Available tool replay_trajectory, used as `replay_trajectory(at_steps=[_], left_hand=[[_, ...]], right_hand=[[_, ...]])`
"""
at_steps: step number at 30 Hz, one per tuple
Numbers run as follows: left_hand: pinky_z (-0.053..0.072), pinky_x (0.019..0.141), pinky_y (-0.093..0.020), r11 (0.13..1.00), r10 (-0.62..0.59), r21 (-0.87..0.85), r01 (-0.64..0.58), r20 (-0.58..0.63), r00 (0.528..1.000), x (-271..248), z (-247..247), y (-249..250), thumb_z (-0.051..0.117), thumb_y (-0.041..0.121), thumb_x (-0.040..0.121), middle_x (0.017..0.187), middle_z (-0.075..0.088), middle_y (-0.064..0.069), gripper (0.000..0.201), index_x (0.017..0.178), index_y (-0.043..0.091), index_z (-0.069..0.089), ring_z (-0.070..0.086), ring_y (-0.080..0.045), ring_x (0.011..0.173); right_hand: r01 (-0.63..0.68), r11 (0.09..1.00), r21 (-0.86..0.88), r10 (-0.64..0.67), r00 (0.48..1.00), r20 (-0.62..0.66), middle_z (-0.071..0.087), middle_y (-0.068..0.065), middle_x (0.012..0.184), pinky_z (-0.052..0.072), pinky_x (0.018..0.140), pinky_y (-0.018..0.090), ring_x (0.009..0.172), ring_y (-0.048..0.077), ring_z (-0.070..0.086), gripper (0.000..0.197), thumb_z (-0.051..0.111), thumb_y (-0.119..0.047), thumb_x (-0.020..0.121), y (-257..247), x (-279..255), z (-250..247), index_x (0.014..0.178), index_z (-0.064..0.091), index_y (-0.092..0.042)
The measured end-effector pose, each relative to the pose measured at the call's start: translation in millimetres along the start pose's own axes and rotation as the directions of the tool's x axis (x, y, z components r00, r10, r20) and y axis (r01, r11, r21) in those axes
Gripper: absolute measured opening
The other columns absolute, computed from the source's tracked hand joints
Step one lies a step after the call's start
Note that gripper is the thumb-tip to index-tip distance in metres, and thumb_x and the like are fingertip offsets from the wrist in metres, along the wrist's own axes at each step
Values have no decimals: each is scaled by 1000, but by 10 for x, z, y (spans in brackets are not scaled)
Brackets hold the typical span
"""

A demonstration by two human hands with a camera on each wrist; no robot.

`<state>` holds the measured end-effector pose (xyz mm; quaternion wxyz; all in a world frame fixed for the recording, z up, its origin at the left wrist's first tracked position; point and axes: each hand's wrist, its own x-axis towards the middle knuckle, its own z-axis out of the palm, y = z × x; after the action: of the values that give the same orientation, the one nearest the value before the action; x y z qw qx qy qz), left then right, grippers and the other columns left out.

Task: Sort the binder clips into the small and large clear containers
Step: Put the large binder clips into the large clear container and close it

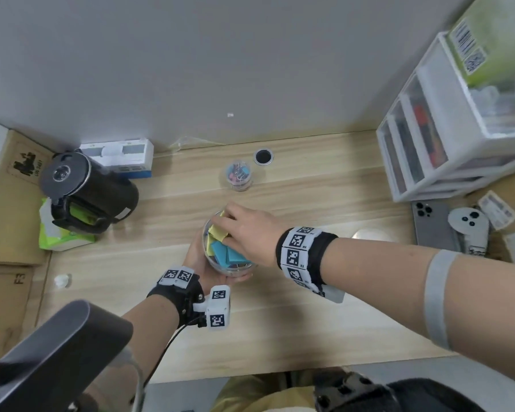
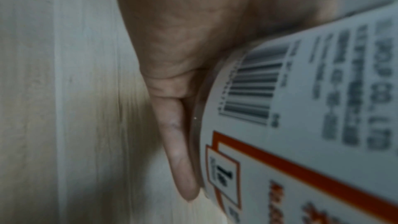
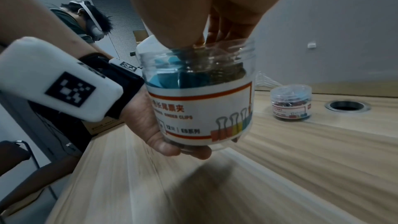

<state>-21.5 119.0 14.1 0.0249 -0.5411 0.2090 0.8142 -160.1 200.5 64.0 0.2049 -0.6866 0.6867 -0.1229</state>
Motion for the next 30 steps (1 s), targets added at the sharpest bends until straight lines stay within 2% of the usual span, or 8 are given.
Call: replay_trajectory(at_steps=[6, 10, 14, 16, 18, 24, 27, 30], left_hand=[[60, 74, -51, 995, 72, 72, -66, -77, 994, 131, 150, -36, 41, 49, 104, 111, 69, -20, 42, 103, 16, 67, 67, -39, 88], [45, 101, -60, 999, -33, 25, 33, 15, 999, 175, 251, 11, 50, 60, 91, 112, 73, -26, 60, 113, 8, 72, 65, -44, 104], [41, 105, -62, 997, -58, 51, 56, 27, 998, 248, 326, -23, 52, 62, 88, 114, 72, -26, 62, 118, 10, 70, 63, -47, 110], [43, 103, -62, 997, -67, 50, 65, 39, 997, 273, 364, -49, 52, 62, 88, 118, 71, -27, 63, 120, 10, 70, 63, -47, 111], [45, 101, -60, 996, -83, 50, 80, 56, 995, 275, 397, -63, 50, 63, 88, 121, 70, -27, 66, 122, 10, 69, 63, -47, 111], [44, 104, -60, 993, -109, 59, 106, 48, 993, 253, 381, -68, 53, 68, 85, 132, 65, -25, 78, 138, 12, 61, 57, -47, 123], [44, 104, -58, 993, -107, 48, 104, 48, 993, 187, 319, -40, 49, 69, 86, 133, 64, -25, 79, 139, 11, 60, 57, -46, 124], [48, 99, -59, 996, -84, 31, 83, 51, 995, 144, 236, -21, 47, 71, 87, 135, 62, -26, 82, 141, 11, 58, 55, -48, 126]], right_hand=[[66, 995, 69, -49, 973, -223, 59, 4, 114, 48, 71, 33, 91, 21, 59, 41, 49, -32, 97, 299, -386, -116, 133, 51, -15], [-282, 918, 279, 363, 880, -307, 53, 4, 120, 46, 81, 33, 95, 13, 51, 46, 53, -30, 93, 806, -705, -245, 135, 48, -12], [-698, 716, 22, 697, 716, 37, 36, 13, 142, 46, 97, 47, 127, 31, 42, 87, 65, -55, 76, 1394, -1138, -115, 146, 28, -19], [-783, 611, -118, 784, 579, 224, 28, 16, 144, 48, 91, 52, 129, 38, 37, 116, 68, -73, 57, 1529, -1372, 29, 149, 15, -27], [-788, 562, -252, 821, 495, 284, 30, 19, 140, 48, 84, 52, 124, 43, 39, 129, 62, -86, 39, 1561, -1553, 189, 144, 13, -30], [-793, 523, -311, 851, 467, 240, 40, 16, 122, 50, 78, 48, 107, 39, 48, 89, 72, -42, 57, 1508, -1619, 420, 133, 29, -24], [-779, 562, -277, 823, 493, 283, 41, 13, 129, 50, 76, 46, 111, 37, 51, 91, 71, -44, 66, 1477, -1472, 277, 140, 22, -28], [-734, 661, -157, 738, 597, 316, 34, 13, 139, 51, 90, 48, 121, 37, 48, 113, 70, -63, 58, 1429, -1253, 48, 149, 9, -32]])
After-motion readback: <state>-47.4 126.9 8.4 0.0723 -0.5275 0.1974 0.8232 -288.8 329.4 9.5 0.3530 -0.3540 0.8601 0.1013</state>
